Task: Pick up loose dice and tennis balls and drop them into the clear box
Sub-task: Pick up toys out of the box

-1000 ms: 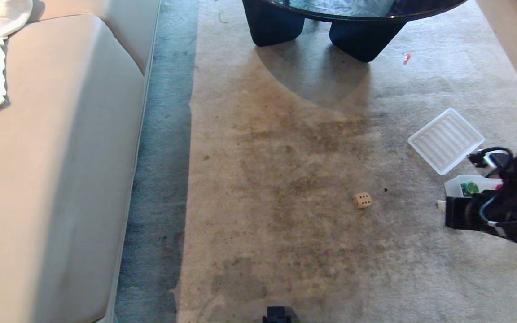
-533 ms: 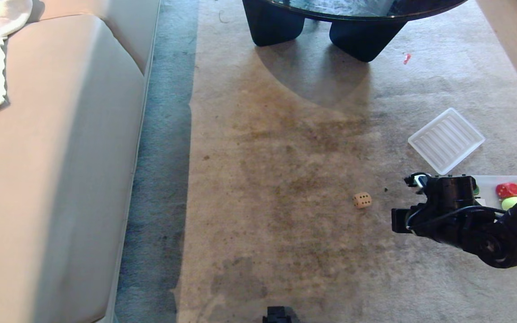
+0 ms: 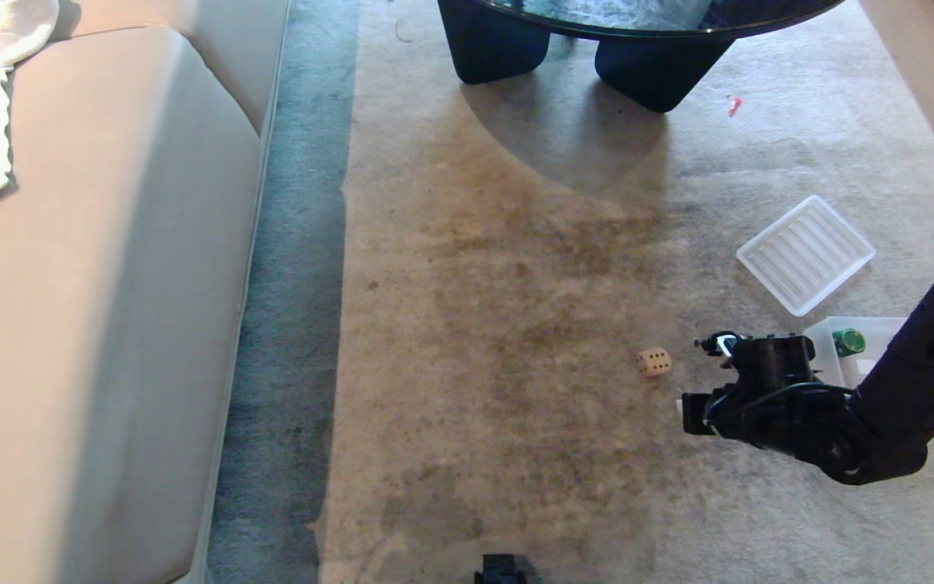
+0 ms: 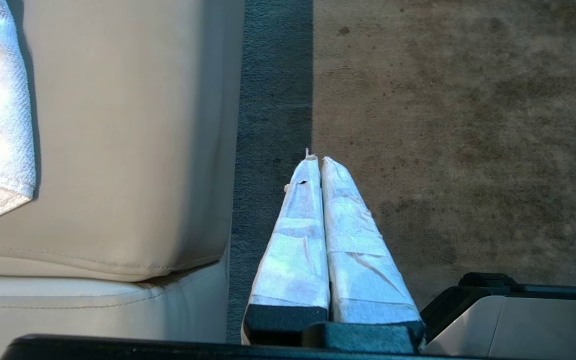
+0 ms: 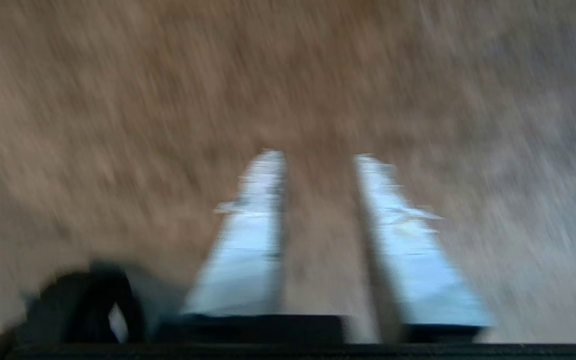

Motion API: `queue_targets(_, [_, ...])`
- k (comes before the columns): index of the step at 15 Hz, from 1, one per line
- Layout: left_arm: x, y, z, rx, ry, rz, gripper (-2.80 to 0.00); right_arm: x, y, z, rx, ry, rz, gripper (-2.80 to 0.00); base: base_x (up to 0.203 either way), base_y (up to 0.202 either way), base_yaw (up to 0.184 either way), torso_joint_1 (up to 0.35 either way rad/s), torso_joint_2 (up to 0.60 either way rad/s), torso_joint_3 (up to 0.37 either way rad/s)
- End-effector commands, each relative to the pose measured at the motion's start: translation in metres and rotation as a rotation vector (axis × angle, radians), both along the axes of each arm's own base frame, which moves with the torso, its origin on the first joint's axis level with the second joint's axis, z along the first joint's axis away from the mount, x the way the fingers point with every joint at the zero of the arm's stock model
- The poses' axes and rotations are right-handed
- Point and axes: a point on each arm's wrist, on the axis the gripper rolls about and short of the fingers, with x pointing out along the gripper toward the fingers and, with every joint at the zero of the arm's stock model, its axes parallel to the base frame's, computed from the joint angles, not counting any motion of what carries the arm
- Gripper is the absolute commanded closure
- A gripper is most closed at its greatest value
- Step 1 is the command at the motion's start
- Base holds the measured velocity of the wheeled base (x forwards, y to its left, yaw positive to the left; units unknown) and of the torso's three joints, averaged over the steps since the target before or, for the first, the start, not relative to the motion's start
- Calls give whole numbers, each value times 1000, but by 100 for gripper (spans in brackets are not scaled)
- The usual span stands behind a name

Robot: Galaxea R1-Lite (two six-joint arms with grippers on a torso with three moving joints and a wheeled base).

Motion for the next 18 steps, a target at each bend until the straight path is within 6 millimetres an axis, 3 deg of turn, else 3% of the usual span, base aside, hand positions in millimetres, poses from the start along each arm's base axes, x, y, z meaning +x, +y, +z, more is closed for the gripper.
queue_targets(1, [0, 0, 0, -1, 0, 0, 0, 12, 0, -10, 1, -2, -1, -280, 0, 0, 0, 0, 0, 0])
queue_targets(7, [0, 0, 0, -1, 0, 0, 0, 27, 1, -18, -5, -24, -6, -280, 0, 0, 0, 0, 0, 0])
queue_targets(9, [0, 0, 0, -1, 0, 0, 0, 24, 1, -10, 6, -39, -1, -280, 0, 0, 0, 0, 0, 0])
queue_targets(18, [0, 0, 0, -1, 0, 0, 0, 26, 7, -11, 7, -102, 20, -280, 0, 0, 0, 0, 0, 0])
